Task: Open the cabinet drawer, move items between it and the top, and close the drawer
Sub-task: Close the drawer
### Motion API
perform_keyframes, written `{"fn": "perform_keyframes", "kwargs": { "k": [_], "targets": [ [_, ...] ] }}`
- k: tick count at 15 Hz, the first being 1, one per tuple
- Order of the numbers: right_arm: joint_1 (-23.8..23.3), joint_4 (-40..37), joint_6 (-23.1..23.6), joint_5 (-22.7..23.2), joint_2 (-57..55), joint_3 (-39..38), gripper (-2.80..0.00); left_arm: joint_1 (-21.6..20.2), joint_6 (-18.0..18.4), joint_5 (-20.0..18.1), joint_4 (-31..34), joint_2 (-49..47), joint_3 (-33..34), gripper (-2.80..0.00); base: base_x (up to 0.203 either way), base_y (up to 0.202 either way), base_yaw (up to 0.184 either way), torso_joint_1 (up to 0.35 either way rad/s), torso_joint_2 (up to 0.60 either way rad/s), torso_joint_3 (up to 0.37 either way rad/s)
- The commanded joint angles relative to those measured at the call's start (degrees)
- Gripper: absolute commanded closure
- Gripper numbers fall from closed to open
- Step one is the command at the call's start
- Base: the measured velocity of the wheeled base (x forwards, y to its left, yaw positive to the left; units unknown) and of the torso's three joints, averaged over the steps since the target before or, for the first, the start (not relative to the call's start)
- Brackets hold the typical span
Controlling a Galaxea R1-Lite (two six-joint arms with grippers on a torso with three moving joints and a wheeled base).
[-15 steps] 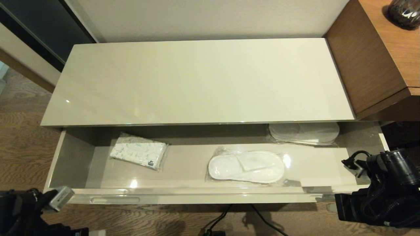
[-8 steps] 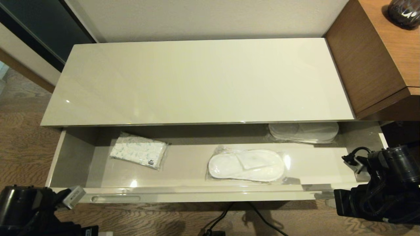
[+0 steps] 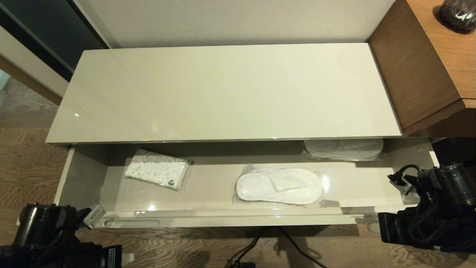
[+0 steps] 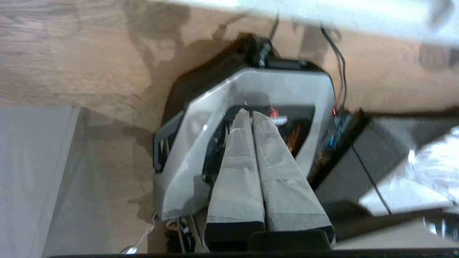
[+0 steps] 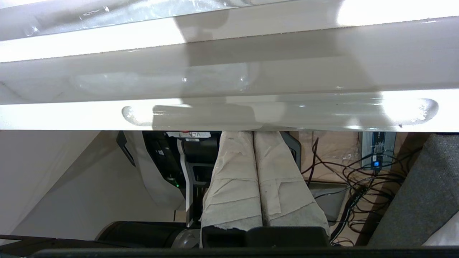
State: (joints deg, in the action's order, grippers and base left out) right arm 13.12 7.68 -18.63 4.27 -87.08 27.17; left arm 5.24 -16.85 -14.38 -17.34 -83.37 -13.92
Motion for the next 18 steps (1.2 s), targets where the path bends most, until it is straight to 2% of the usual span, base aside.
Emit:
{"fn": "perform_keyframes", "kwargs": {
  "k": [1, 3, 5, 9, 10, 14, 18],
  "targets": [
    [0.07, -0.03, -0.09, 0.04, 0.24, -0.10, 0.00, 0.65, -2.26, 2.17, -5.38, -4.00, 0.23, 0.00, 0.000, 0.000, 0.000, 0.000, 0.00, 0.000],
    [0.07, -0.03, -0.09, 0.04, 0.59, -0.19, 0.00, 2.83, -4.87, 7.49, -13.39, -7.88, 0.37, 0.00, 0.000, 0.000, 0.000, 0.000, 0.00, 0.000],
    [0.07, -0.03, -0.09, 0.04, 0.77, -0.28, 0.00, 3.45, -6.08, 9.26, -15.10, -9.46, 0.08, 0.00, 0.000, 0.000, 0.000, 0.000, 0.00, 0.000],
    [0.02, 0.62, -0.84, 0.04, 1.07, -0.15, 0.00, 3.81, -9.20, 10.07, -15.62, -8.86, -3.01, 0.00, 0.000, 0.000, 0.000, 0.000, 0.00, 0.000],
    [0.04, 2.77, -2.59, -0.02, 0.99, -0.05, 0.00, 3.81, -9.16, 10.20, -15.62, -8.75, -3.54, 0.00, 0.000, 0.000, 0.000, 0.000, 0.00, 0.000],
    [-0.02, 6.52, -3.28, -3.05, -1.34, 1.20, 0.00, 3.90, -9.25, 14.01, -15.62, -8.83, -6.55, 0.00, 0.000, 0.000, 0.000, 0.000, 0.00, 0.000],
    [-0.02, 7.09, -4.93, -3.21, -1.43, 2.71, 0.00, 3.90, -9.34, 14.55, -15.62, -8.21, -7.96, 0.00, 0.000, 0.000, 0.000, 0.000, 0.00, 0.000]
  ]
}}
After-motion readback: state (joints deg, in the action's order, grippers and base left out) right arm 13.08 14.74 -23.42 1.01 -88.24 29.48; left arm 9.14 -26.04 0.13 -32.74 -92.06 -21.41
